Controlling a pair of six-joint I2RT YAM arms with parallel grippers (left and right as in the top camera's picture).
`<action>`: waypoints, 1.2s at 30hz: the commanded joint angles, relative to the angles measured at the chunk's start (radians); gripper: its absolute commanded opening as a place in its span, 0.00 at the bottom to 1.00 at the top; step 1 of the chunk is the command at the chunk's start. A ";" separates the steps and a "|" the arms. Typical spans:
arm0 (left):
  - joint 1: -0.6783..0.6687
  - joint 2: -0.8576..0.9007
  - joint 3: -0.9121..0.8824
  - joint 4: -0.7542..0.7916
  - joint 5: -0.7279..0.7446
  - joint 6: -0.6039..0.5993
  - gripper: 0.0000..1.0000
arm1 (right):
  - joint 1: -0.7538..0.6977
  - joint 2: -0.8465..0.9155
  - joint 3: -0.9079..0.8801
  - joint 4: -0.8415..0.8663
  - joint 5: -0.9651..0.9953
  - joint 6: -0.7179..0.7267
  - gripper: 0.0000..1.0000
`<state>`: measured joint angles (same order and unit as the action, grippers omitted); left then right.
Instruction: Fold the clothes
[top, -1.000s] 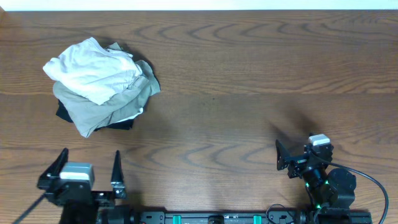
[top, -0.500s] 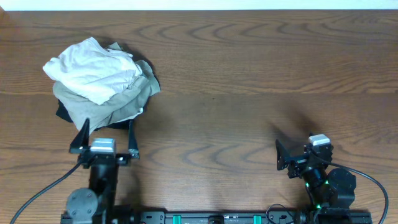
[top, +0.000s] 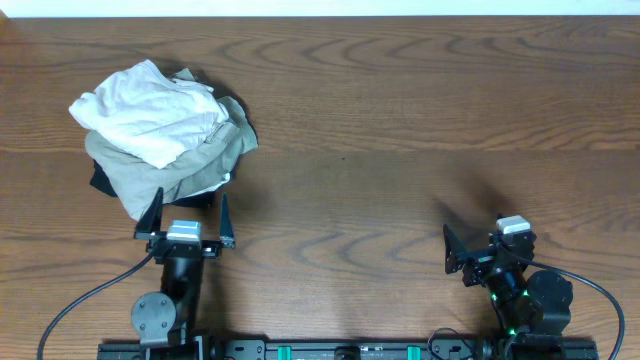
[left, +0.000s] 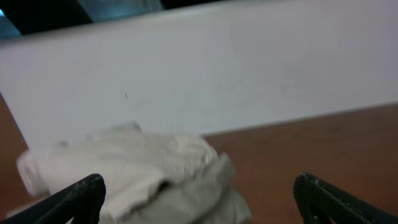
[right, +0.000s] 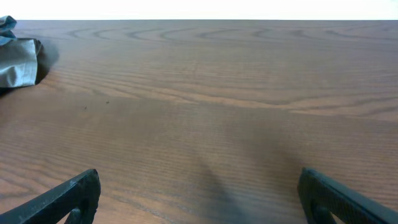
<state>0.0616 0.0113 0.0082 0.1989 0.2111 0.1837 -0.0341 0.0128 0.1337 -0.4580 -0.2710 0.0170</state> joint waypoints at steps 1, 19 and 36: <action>-0.017 -0.010 -0.005 -0.003 0.016 0.003 0.98 | 0.003 -0.003 -0.004 0.002 0.002 -0.011 0.99; -0.027 -0.002 -0.004 -0.243 0.016 0.002 0.98 | 0.003 -0.003 -0.004 0.002 0.002 -0.011 0.99; -0.027 0.000 -0.004 -0.247 0.016 0.002 0.98 | 0.003 -0.003 -0.004 0.002 0.002 -0.011 0.99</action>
<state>0.0380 0.0113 0.0135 -0.0021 0.2089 0.1837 -0.0341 0.0128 0.1337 -0.4572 -0.2710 0.0170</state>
